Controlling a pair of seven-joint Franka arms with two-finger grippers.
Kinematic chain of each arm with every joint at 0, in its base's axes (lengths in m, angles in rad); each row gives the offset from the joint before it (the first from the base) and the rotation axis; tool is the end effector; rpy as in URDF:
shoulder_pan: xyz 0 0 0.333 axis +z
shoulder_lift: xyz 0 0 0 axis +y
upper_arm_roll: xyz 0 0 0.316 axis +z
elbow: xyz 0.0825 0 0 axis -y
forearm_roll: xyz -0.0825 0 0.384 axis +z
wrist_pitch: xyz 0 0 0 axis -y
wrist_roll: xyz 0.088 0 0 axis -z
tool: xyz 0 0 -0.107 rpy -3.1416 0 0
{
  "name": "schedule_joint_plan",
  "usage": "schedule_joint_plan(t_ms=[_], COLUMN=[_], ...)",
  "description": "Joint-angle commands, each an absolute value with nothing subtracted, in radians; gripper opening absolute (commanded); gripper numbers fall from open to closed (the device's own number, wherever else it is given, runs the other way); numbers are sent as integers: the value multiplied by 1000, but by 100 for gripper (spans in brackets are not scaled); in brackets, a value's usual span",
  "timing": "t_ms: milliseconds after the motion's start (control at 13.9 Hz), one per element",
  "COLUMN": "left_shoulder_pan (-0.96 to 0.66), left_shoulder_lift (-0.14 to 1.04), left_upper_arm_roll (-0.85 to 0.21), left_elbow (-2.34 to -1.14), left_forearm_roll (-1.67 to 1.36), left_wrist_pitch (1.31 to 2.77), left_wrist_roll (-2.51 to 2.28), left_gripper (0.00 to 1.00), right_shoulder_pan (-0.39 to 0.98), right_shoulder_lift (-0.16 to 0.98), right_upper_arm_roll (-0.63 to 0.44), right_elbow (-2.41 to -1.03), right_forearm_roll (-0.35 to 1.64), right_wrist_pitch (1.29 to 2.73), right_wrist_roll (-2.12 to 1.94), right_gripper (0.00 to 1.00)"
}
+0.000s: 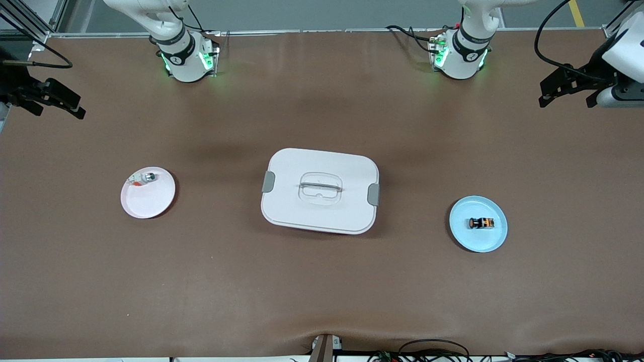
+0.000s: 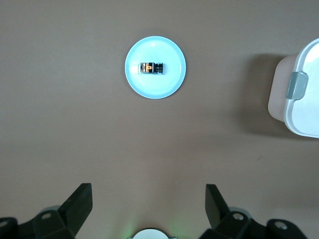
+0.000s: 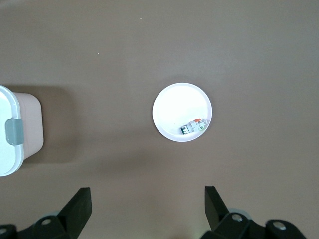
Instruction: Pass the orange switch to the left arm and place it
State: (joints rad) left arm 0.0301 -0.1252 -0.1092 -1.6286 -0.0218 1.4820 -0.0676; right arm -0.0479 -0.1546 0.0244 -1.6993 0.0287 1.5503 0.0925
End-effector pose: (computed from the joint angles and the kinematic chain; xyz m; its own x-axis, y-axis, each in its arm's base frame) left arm 0.5038 -0.0464 0.6557 0.9997 -0.0123 -0.0226 -0.0121 -0.9999 0.0066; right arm 0.5031 -0.0077 0.6439 0.9933 -0.1154 0.0032 -0.1153 -0.9930 -0.0253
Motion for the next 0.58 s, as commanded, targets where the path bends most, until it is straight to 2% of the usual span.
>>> schedule_joint_plan(t_ms=[0,503], left_shoulder_pan=[32,35], left_shoulder_lift=[-135,-115], left_upper_arm_roll=[-103,-106], left_elbow=[-1629,-1620], left_forearm_roll=[-31,41], left_wrist_pitch=[1490,1471], left_wrist_roll=[-74,-81], left_gripper=[100,100], right_shoulder_pan=[-49,-48], right_shoulder_lift=[-183,-183], right_upper_arm_roll=[26,26], right_elbow=[-1726,-1726], right_forearm_roll=[40,40], right_wrist_pitch=[1568,1569], right_wrist_roll=[91,91], right_gripper=[100,100])
